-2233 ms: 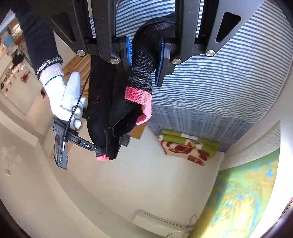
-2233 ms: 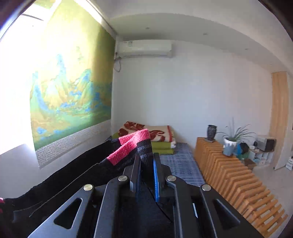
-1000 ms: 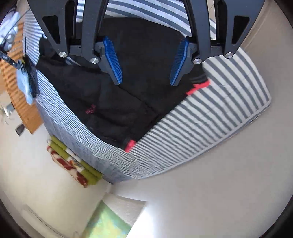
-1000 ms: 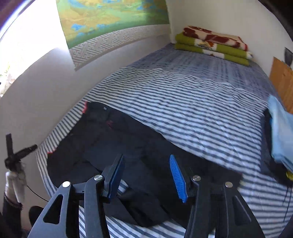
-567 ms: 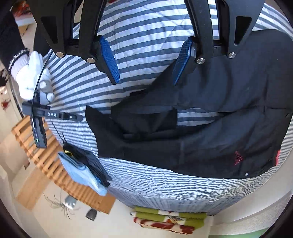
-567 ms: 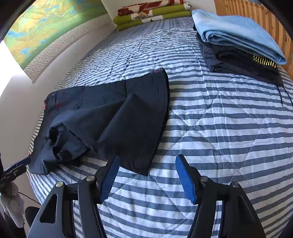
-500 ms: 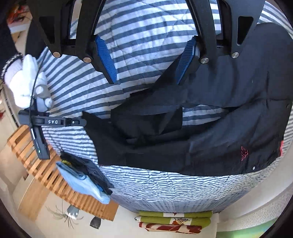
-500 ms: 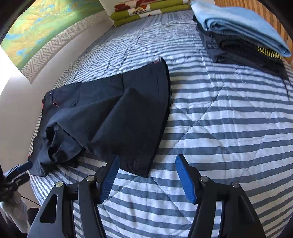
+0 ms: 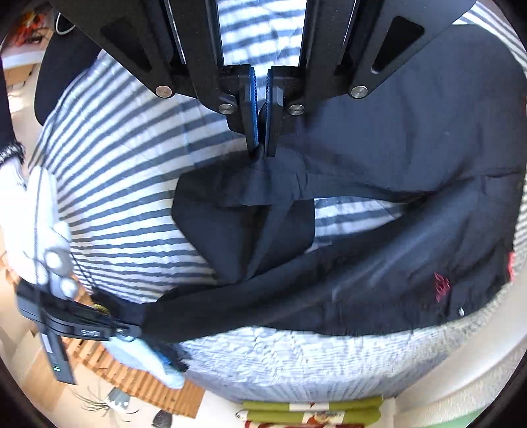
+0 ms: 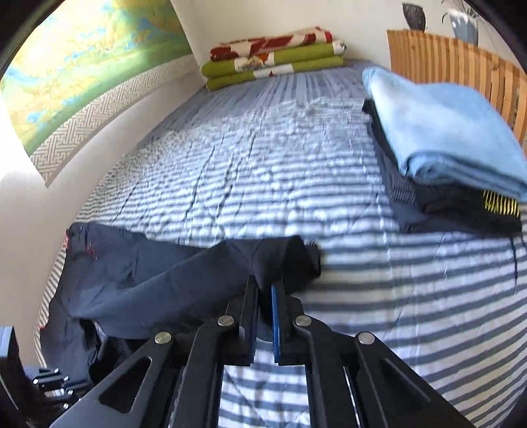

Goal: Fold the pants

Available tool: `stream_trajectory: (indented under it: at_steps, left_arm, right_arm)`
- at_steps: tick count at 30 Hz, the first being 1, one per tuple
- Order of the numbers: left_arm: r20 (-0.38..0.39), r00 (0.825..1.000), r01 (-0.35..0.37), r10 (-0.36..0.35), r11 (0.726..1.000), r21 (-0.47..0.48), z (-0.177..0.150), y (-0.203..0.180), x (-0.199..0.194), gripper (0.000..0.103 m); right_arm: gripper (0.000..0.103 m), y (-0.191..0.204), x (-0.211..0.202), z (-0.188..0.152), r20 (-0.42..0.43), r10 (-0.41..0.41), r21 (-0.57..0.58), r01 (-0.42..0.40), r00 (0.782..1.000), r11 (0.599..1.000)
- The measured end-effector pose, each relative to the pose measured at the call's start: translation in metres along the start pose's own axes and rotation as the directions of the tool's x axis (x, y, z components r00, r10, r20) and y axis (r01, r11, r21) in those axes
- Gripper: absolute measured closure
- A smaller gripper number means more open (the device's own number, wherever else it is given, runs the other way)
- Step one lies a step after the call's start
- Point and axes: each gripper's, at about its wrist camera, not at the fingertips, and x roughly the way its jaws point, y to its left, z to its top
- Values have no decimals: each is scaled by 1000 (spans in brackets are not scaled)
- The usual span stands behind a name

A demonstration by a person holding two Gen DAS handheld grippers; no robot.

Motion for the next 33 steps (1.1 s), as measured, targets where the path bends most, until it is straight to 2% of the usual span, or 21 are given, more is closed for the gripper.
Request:
stream_trajectory:
  at_steps: [2,3,4,7,9,11,12,15,18,19,20,21,22,24,27,30,31,32,33]
  left_arm:
    - [37,999,-9,9,1000,13,-5,-2,-26,100]
    - [50,999,3,-3,1000,-1,-5,1,-39,100]
    - [64,998,16,-15,1000,-18,-5,6,-52,100]
    - [109,993,53,-45,996,-74,-3,24,-79,100]
    - [132,990,57,-45,994,-90,0,32,-92,100]
    - [151,988,47,-31,994,-97,0,33,-103,100]
    - [157,987,47,-30,993,-106,0,35,-106,100]
    - [162,986,50,-29,991,-127,2,44,-111,100]
    - [170,985,39,-15,990,-139,1,48,-120,100]
    - [173,985,40,-14,989,-145,0,50,-124,100]
    - [175,984,42,-15,988,-149,-1,53,-126,100]
    - [179,984,34,-8,989,-145,-4,52,-130,100]
    - [185,983,21,4,991,-135,-5,51,-132,100]
    - [201,980,19,6,992,-124,-4,53,-139,100]
    - [221,974,71,-47,992,-101,1,51,-142,100]
    - [213,973,98,-85,994,-50,12,29,-124,98]
    - [189,977,109,-100,993,-41,16,22,-112,91]
    - [158,981,123,-115,992,-36,19,15,-100,80]
    - [148,981,133,-125,990,-40,20,10,-91,76]
  right_arm:
    - [80,4,-10,6,18,-26,-3,26,999,1000]
    - [60,5,-16,5,13,1,-1,-1,1000,1000]
    - [51,6,-23,-1,23,52,3,-52,998,999]
    - [51,22,-45,-34,-3,213,-46,-213,977,976]
    - [51,44,-54,-68,-48,331,-100,-334,942,937]
    - [42,72,-55,-97,-104,378,-175,-391,920,904]
    - [38,89,-53,-110,-128,368,-226,-389,921,893]
    - [37,141,-39,-134,-111,274,-390,-296,955,872]
    - [37,175,-16,-140,-91,223,-462,-239,971,854]
    - [39,183,-10,-139,-57,183,-481,-187,982,856]
    - [46,186,-6,-136,-38,157,-482,-155,987,862]
    - [80,186,-3,-133,-69,181,-465,-192,981,864]
    - [100,186,-3,-129,-125,210,-443,-244,970,863]
    - [100,182,-21,-126,-177,233,-442,-289,956,849]
    - [100,165,-73,-125,-267,321,-491,-415,909,766]
    - [100,144,-134,-124,-337,378,-518,-505,862,691]
    - [98,137,-149,-125,-357,392,-519,-528,848,672]
    - [96,130,-161,-126,-372,389,-518,-536,843,666]
    - [88,119,-171,-128,-379,374,-514,-529,846,676]
